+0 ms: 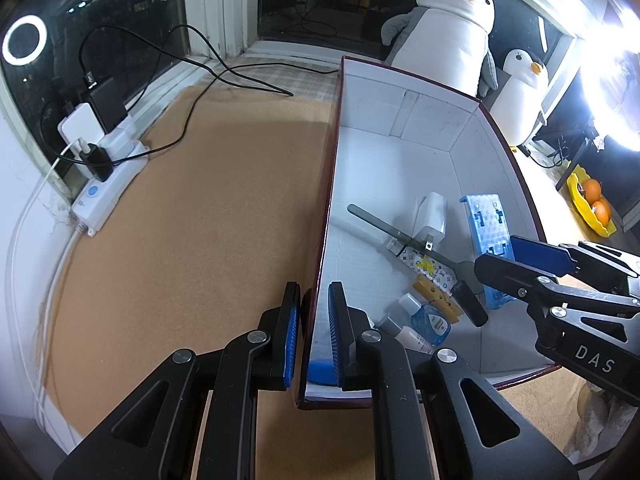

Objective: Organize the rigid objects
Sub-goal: 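Carry the phone stand into the box and open the right gripper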

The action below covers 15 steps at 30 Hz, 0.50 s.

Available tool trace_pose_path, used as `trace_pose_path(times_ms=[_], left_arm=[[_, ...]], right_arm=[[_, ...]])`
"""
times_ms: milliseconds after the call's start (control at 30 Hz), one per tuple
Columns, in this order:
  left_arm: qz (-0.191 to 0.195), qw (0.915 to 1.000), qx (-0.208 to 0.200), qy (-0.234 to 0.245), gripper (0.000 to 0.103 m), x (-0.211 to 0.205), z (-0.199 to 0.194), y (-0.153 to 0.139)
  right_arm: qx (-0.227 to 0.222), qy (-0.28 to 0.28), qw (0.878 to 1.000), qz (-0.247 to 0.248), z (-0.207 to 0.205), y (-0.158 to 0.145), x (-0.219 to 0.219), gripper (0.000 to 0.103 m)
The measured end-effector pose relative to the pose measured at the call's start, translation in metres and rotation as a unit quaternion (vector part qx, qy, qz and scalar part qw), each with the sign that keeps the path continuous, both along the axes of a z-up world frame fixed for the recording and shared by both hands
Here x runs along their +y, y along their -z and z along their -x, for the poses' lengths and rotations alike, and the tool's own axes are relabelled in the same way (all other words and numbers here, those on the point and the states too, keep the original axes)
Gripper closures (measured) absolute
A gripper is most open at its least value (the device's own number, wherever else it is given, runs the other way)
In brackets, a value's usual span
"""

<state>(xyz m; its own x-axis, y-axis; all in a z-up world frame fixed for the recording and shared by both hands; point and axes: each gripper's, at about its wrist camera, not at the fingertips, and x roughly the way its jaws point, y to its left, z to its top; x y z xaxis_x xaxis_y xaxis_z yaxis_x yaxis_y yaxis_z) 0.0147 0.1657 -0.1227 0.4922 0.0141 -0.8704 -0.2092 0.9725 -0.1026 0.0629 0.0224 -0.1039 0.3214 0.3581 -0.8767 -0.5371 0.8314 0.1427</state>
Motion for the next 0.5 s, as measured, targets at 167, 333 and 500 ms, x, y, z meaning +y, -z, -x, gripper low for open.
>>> trace_pose_path(times_ms=[167,333,500], left_arm=[[0.000,1.0000,0.001,-0.001,0.092,-0.0006,0.0001,0.0003],[-0.001,1.0000,0.002,-0.001,0.092,-0.0013,-0.0006,0.0007],[-0.001,1.0000,0.002,-0.001,0.092,-0.0006,-0.0019,0.0009]], right_arm=[[-0.005,-0.002,1.000,0.001,-0.0003,-0.0003,0.0003,0.052],[-0.004,-0.001,1.000,0.000,0.0001,-0.0015,-0.0020,0.050],[-0.005,0.000,1.000,-0.002,0.0014,-0.0043,-0.0043,0.050]])
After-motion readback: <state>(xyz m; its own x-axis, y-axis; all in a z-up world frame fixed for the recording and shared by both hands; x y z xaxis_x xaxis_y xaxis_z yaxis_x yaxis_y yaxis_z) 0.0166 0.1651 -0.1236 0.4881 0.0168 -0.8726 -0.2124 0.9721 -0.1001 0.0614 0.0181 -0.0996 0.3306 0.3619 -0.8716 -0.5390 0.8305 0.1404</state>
